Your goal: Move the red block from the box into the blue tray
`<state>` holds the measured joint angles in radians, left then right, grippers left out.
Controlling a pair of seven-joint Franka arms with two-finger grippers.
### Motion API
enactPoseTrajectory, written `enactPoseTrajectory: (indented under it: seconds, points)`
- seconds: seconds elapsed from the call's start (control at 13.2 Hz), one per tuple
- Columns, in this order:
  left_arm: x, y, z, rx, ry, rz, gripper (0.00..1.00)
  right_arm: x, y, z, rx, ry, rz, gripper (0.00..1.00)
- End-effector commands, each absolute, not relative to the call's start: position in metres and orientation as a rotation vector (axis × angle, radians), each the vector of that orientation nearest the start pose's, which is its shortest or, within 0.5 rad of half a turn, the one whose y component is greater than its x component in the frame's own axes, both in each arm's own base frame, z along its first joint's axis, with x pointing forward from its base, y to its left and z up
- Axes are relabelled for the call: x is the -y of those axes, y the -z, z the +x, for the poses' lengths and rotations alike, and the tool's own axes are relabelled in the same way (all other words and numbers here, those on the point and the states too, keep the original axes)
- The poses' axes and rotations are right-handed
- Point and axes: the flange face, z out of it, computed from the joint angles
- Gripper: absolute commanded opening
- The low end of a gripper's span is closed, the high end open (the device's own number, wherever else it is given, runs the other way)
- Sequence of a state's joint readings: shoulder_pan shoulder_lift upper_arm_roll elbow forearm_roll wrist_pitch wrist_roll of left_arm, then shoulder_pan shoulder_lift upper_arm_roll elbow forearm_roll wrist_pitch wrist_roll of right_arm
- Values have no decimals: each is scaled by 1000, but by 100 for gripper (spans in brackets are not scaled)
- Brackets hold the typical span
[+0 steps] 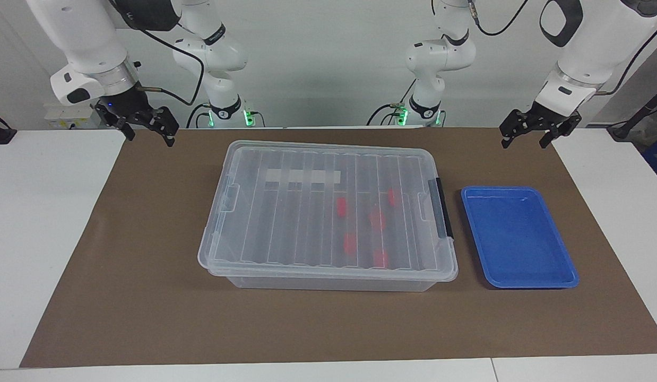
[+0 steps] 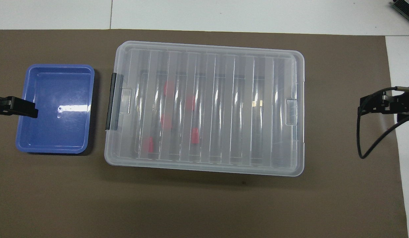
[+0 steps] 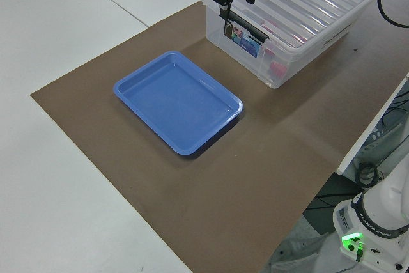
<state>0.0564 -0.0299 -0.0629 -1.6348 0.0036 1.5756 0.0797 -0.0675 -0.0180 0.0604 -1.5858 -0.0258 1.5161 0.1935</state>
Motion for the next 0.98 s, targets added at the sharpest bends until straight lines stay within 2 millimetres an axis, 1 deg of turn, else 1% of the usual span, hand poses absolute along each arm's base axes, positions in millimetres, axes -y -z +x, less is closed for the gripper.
enactPoseTrajectory:
  seconds: [0.0, 0.23, 0.3, 0.38, 0.45, 0.6, 0.68, 0.76, 0.83, 0.91]
  points:
    - [1, -618, 540, -145, -50, -3143, 100, 5, -622, 537, -308, -45, -3150, 100]
    - [1, -618, 540, -145, -51, -3141, 100, 7, -623, 537, -289, -46, -3150, 100]
    - [1, -618, 540, -145, -51, -3141, 100, 6, -622, 536, -291, -51, -3146, 100]
    - [1, -618, 540, -145, -51, -3141, 100, 5, -616, 535, -317, -53, -3144, 100]
    - [1, -618, 540, -145, -50, -3143, 100, 5, -610, 535, -338, -5, -3141, 100]
    - [1, -618, 540, -145, -51, -3141, 100, 3, -591, 527, -352, 17, -3139, 100]
    - [1, -618, 540, -145, -51, -3141, 100, -4, -581, 525, -332, 32, -3140, 100]
    - [1, -618, 540, -145, -51, -3141, 100, -15, -567, 526, -307, 56, -3140, 100]
    - [1, -618, 540, -145, -51, -3141, 100, -18, -558, 527, -327, 75, -3136, 100]
    - [1, -618, 540, -145, -51, -3141, 100, -26, -553, 527, -329, 85, -3134, 100]
